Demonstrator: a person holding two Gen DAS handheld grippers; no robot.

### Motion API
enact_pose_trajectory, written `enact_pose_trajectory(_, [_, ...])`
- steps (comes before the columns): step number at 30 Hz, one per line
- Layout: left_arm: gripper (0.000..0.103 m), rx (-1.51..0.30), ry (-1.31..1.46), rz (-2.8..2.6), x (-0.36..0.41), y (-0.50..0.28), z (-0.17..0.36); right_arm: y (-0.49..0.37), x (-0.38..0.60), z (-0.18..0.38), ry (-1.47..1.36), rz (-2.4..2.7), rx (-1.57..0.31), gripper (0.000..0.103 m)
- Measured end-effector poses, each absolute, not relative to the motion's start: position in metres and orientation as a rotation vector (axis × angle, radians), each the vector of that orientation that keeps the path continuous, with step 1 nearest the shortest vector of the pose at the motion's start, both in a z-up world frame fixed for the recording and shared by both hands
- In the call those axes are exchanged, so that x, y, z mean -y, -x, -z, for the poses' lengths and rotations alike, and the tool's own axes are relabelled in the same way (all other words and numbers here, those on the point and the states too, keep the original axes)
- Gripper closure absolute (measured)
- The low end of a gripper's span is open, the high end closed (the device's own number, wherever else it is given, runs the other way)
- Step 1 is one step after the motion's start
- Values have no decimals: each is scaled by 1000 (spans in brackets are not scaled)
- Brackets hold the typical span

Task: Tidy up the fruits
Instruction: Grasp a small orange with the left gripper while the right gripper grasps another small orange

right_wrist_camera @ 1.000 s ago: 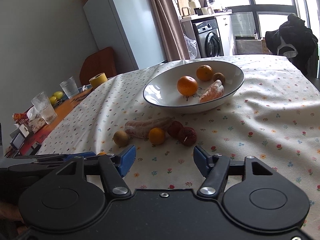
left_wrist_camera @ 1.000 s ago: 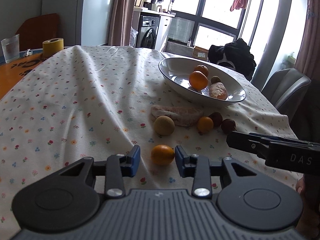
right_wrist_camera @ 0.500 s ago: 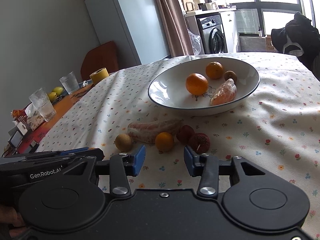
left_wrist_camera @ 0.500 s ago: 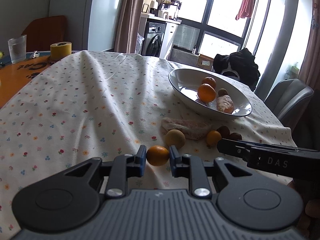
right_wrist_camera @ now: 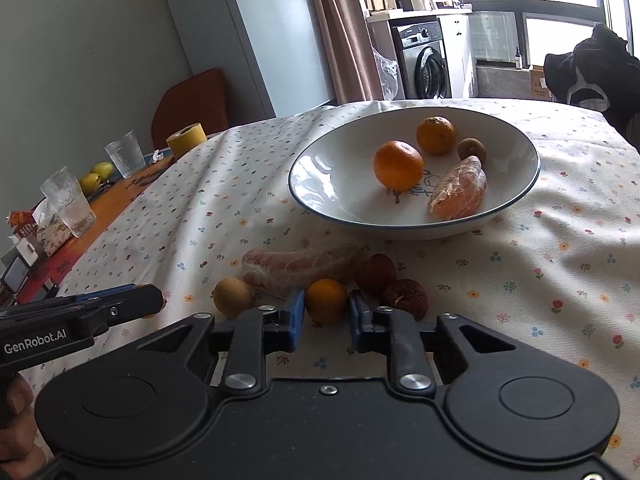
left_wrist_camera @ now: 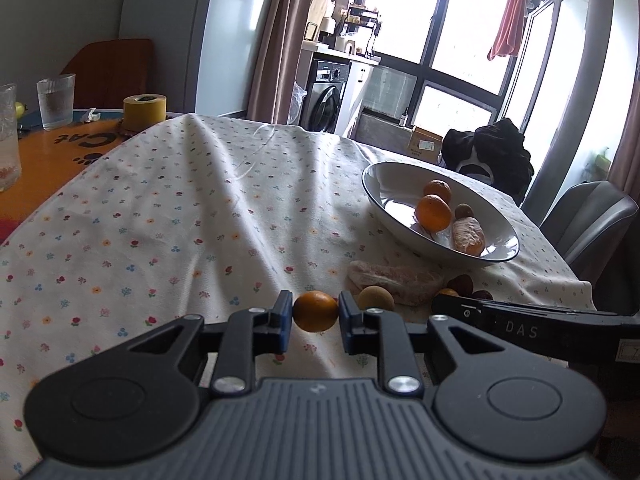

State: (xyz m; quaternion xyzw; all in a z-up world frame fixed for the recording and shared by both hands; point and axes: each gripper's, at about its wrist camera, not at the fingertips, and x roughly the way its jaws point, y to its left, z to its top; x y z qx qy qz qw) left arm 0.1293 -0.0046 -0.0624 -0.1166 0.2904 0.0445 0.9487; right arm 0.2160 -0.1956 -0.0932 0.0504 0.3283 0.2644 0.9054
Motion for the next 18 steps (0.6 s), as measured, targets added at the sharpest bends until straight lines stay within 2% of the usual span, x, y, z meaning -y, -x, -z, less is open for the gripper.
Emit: enact_pose_trajectory(18, [80, -545, 205, -65, 19, -139, 39, -203, 218, 62, -126, -533, -584, 81])
